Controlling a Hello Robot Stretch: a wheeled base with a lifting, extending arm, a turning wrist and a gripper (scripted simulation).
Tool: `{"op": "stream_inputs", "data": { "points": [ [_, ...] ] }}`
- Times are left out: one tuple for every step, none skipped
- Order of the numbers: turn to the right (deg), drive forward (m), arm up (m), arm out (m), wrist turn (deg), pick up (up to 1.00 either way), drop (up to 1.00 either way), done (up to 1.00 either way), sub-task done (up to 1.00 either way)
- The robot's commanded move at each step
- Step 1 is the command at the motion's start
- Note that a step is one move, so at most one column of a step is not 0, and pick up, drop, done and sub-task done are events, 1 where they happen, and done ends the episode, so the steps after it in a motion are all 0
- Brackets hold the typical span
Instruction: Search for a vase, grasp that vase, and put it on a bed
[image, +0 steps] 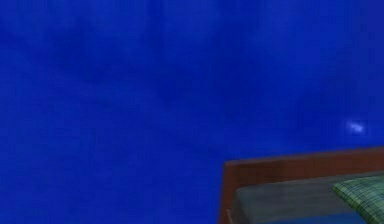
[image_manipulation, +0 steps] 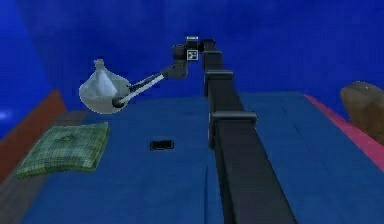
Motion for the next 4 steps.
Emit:
{"op": "stream_inputs", "data": {
  "points": [
    [0.0,0.0,0.0,0.0,45.0,0.0,0.0,0.0,0.0],
    [0.0,0.0,0.0,0.0,42.0,0.0,0.0,0.0,0.0],
    [0.0,0.0,-0.22,0.0,0.0,0.0,0.0,0.0,0.0],
    [0.0,0.0,-0.32,0.0,0.0,0.0,0.0,0.0,0.0]
  ]
}}
